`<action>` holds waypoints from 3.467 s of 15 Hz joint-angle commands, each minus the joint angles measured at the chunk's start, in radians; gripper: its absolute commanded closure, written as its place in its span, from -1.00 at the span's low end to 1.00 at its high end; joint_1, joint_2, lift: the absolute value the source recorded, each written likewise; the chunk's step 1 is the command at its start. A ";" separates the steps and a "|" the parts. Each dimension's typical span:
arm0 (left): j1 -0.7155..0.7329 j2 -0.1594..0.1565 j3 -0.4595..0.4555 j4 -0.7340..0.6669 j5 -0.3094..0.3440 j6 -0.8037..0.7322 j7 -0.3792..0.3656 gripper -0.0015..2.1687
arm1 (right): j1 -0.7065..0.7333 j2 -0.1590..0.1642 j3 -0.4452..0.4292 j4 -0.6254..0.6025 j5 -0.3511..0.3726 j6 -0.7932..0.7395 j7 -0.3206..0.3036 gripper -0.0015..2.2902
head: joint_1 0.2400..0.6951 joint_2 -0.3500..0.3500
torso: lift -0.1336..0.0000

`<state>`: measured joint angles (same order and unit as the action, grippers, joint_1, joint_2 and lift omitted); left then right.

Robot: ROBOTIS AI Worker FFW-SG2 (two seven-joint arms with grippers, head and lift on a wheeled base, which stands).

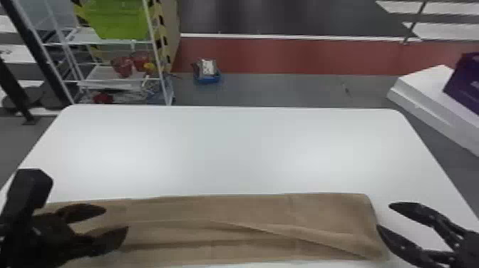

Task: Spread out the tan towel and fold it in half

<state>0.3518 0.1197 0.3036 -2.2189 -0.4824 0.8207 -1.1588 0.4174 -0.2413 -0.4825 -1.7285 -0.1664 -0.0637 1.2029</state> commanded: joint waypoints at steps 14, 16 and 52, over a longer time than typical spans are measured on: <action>-0.139 0.038 -0.150 0.105 -0.154 0.160 -0.150 -0.52 | 0.000 -0.041 -0.002 0.069 -0.033 -0.075 -0.002 -0.60 | 1.00 -0.34 | -0.84; -0.139 0.038 -0.150 0.102 -0.162 0.163 -0.171 -0.52 | -0.002 -0.041 -0.002 0.069 -0.033 -0.075 -0.003 -0.60 | 1.00 -0.34 | -0.84; 0.141 -0.046 0.287 -0.070 0.332 -0.097 -0.032 -0.97 | 0.008 -0.055 0.001 0.020 -0.074 -0.008 -0.003 -0.59 | 1.00 -0.16 | -0.84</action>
<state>0.5100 0.0879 0.5476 -2.3183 -0.2071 0.7613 -1.2134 0.4263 -0.2999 -0.4854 -1.6952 -0.2408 -0.0997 1.1996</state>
